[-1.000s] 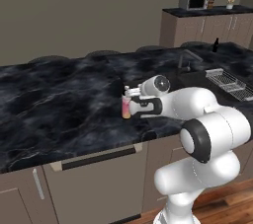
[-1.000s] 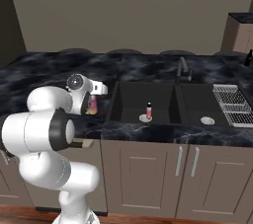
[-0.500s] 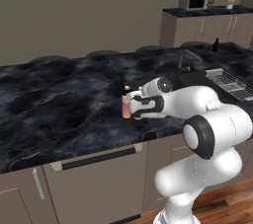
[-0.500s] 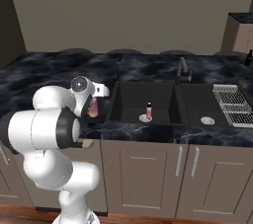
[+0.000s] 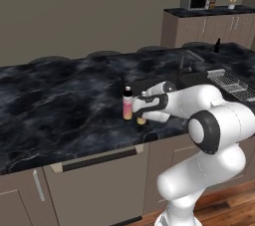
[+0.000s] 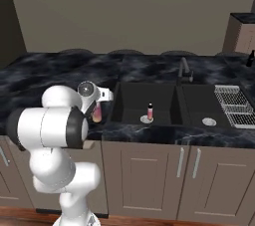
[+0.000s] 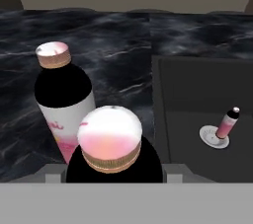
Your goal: Place the large bottle from the dining counter next to the other large bottle outside the sink, and place the small bottle from the dining counter next to the other small bottle inside the sink.
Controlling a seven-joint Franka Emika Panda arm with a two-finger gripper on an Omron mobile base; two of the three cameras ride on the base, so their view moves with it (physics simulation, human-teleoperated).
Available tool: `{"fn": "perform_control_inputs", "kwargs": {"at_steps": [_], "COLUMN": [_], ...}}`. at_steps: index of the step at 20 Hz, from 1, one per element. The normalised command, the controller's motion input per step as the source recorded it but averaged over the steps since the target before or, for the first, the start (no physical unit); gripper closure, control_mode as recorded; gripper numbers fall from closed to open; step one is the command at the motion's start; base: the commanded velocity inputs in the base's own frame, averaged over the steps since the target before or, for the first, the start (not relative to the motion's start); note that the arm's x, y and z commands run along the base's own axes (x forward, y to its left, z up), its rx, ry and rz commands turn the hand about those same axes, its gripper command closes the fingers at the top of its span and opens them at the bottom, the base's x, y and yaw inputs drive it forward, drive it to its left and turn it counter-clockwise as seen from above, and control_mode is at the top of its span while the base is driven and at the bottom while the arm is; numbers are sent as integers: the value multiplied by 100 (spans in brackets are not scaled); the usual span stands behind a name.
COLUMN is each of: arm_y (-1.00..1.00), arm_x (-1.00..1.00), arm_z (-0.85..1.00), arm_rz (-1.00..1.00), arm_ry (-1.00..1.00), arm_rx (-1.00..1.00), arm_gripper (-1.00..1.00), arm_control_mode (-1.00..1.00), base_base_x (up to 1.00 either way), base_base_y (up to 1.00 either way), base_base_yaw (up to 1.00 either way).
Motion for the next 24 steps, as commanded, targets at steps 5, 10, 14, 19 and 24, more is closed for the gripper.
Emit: {"fn": "perform_control_inputs", "kwargs": {"at_steps": [5, 10, 14, 19, 24], "arm_y": [0, 0, 0, 0, 0], "arm_x": [0, 0, 0, 0, -2], "arm_z": [-37, -32, -27, -26, -32], "arm_rz": [5, 6, 5, 5, 4], "arm_ry": [0, 0, 0, 0, 0], "arm_rx": [0, -1, 0, -1, -2], "arm_gripper": [100, 100, 100, 100, -100], "arm_control_mode": [-100, -100, -100, -100, -100], "base_base_x": [0, 0, 0, 0, 0], "base_base_y": [0, 0, 0, 0, 0], "base_base_yaw": [0, 0, 0, 0, 0]}}
